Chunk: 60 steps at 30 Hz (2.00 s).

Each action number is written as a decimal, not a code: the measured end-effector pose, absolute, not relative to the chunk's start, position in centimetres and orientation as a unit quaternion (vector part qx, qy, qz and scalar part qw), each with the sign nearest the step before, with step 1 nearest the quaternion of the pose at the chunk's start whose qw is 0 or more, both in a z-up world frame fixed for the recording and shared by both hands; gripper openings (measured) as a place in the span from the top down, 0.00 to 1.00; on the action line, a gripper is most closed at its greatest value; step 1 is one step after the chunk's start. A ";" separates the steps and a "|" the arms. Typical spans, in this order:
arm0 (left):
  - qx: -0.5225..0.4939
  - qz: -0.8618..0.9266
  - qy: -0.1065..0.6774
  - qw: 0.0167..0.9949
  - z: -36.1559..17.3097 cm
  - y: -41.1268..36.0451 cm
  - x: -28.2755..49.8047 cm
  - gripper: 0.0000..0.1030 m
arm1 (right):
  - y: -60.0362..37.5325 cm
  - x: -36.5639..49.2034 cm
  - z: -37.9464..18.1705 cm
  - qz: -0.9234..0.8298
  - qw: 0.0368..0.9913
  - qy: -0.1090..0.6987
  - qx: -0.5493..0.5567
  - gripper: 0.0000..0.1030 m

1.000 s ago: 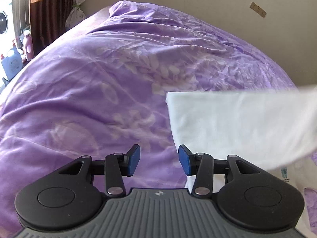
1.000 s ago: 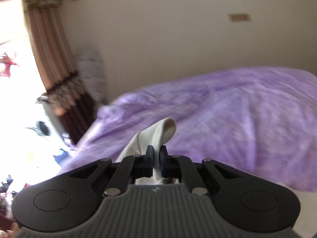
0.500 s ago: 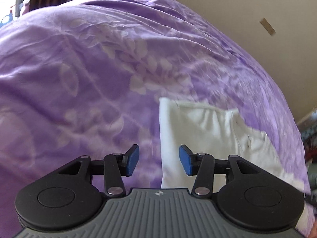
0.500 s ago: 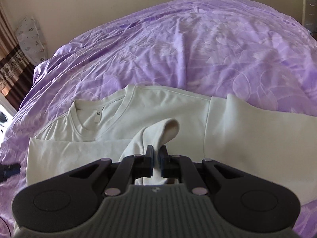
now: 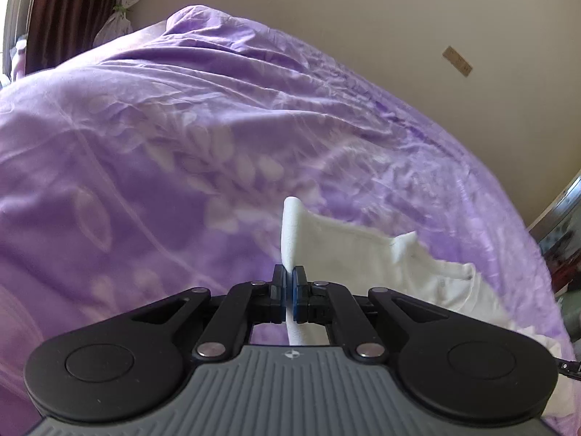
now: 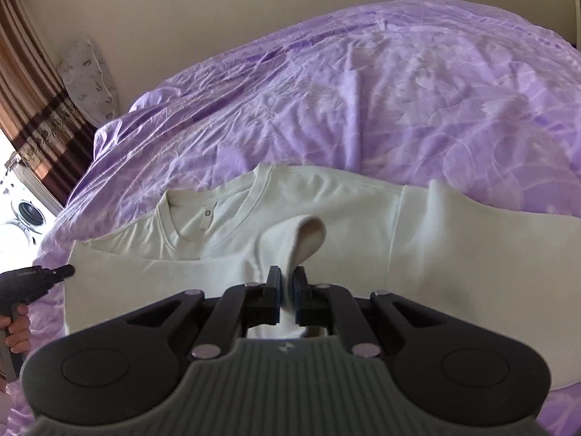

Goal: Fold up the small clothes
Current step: 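Fold the held sleeve across the chest with the left gripper and release, then grasp the other sleeve cuff with the right gripper and lift it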

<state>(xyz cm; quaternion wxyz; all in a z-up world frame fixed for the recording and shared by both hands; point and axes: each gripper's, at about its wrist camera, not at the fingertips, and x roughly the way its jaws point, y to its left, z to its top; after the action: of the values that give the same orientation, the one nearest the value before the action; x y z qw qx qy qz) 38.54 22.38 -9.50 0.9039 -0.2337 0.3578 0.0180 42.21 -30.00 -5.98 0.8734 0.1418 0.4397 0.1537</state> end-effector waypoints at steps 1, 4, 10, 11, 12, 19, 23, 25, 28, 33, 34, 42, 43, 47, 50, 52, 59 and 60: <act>-0.223 0.025 0.364 0.904 -9.8 22.4 38.8 0.98 | -30.2 42.4 -6.4 0.146 0.873 0.446 0.133 0.99; -0.208 0.045 0.379 0.901 -11.1 21.6 39.7 0.97 | -30.6 43.5 -9.5 0.120 0.865 0.472 0.124 0.99; -0.212 0.075 0.398 0.889 -11.3 22.3 38.8 0.83 | -31.6 43.7 -12.4 0.071 0.862 0.486 0.126 0.78; -0.220 0.070 0.406 0.884 -11.0 22.6 38.3 0.80 | -32.0 43.4 -12.2 0.072 0.862 0.484 0.130 0.71; -0.227 0.066 0.409 0.881 -10.7 22.8 37.9 0.80 | -32.5 43.1 -11.8 0.074 0.863 0.481 0.138 0.71; -0.234 0.016 0.441 0.866 -9.7 21.1 33.6 0.75 | -33.1 42.0 -11.6 0.102 0.846 0.487 0.191 0.71; -0.194 0.014 0.466 0.863 -10.8 19.5 31.9 0.74 | -32.2 41.6 -12.2 0.098 0.842 0.495 0.191 0.68; -0.164 0.025 0.478 0.862 -11.5 18.9 31.6 0.74 | -31.3 41.5 -12.9 0.082 0.841 0.511 0.157 0.68; -0.112 0.033 0.490 0.864 -12.3 17.9 31.4 0.71 | -30.2 40.9 -13.7 0.075 0.846 0.521 0.081 0.72; -0.055 0.055 0.516 0.853 -12.7 17.0 31.3 0.71 | -28.3 39.8 -14.3 0.083 0.847 0.526 -0.015 0.73; -0.043 0.061 0.521 0.850 -12.6 16.9 31.2 0.71 | -28.1 39.7 -14.3 0.083 0.846 0.526 -0.028 0.73; -0.037 0.079 0.524 0.847 -10.4 18.5 28.4 0.72 | -31.1 37.5 -10.5 0.086 0.858 0.506 -0.008 0.73; -0.047 0.077 0.516 0.852 -9.8 18.7 28.1 0.72 | -32.3 37.1 -9.6 0.083 0.862 0.500 0.011 0.73; -0.064 0.077 0.480 0.871 -7.0 18.2 27.7 0.71 | -38.1 35.6 -5.8 0.044 0.877 0.473 0.074 0.66; -0.079 0.076 0.449 0.887 -5.1 17.4 27.6 0.66 | -43.9 34.1 -3.3 0.001 0.884 0.451 0.123 0.53; -0.088 0.074 0.433 0.894 -4.1 16.7 27.8 0.64 | -48.2 32.9 -2.0 -0.033 0.884 0.436 0.164 0.51; -0.092 0.068 0.414 0.903 -3.0 13.5 29.7 0.58 | -62.0 28.1 -3.0 -0.153 0.858 0.398 0.286 0.47; -0.087 0.068 0.415 0.903 -3.1 13.0 30.0 0.58 | -63.7 27.5 -3.7 -0.170 0.853 0.392 0.300 0.48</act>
<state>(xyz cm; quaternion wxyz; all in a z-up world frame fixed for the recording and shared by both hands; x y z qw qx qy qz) 29.96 13.02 -3.09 0.9033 -0.0866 0.4146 0.0679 27.45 -63.68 -3.71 0.8526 0.3003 0.3924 -0.1698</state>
